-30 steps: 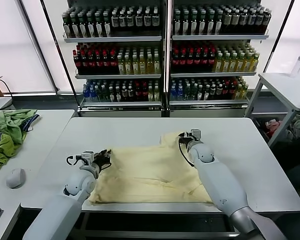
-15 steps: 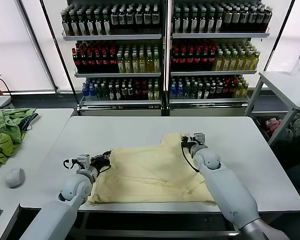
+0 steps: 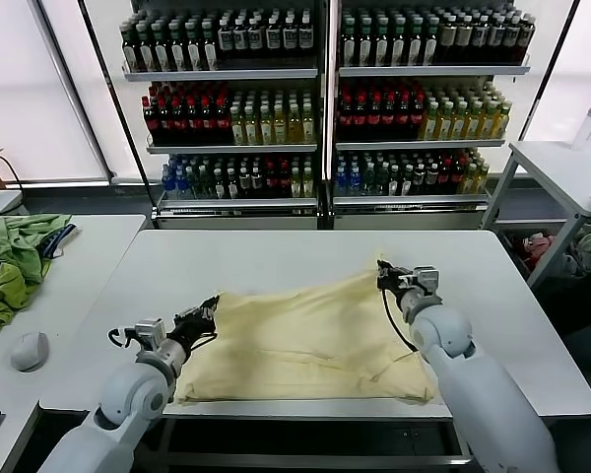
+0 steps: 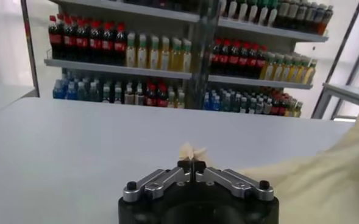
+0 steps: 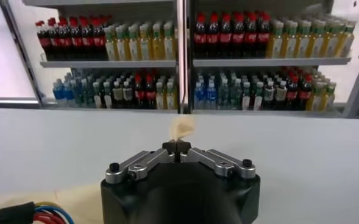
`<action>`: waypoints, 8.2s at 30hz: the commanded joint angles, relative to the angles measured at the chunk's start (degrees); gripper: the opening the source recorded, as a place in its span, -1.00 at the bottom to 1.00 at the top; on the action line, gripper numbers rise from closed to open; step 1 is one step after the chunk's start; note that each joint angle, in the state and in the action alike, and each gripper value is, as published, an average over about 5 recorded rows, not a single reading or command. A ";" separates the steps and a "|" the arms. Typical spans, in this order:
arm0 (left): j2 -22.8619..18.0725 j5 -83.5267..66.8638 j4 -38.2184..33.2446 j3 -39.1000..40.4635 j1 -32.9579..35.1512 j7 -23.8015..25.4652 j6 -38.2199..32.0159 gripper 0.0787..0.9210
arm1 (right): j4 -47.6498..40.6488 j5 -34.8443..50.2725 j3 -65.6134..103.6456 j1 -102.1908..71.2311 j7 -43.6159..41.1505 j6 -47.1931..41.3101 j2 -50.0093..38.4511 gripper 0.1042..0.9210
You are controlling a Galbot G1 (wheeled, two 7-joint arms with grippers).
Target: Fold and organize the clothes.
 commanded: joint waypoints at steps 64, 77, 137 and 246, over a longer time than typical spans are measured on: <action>-9.54 17.01 -4.57 -3.70 18.40 -3.37 1.77 -0.14 | 20.93 -10.00 9.92 -29.11 0.16 1.92 1.31 0.76; 2.58 13.98 -4.69 -18.98 16.33 -1.56 -2.09 -0.88 | 20.48 -8.77 10.68 -27.69 0.22 2.10 0.50 0.76; -6.29 -2.43 -10.56 -3.56 8.41 5.40 -4.54 0.09 | 19.31 -8.53 9.83 -25.69 -0.14 2.80 -1.23 0.76; -8.47 16.31 2.65 13.58 -4.13 10.32 -3.92 -0.87 | 22.96 -7.98 11.65 -27.04 -0.47 3.90 -1.81 0.76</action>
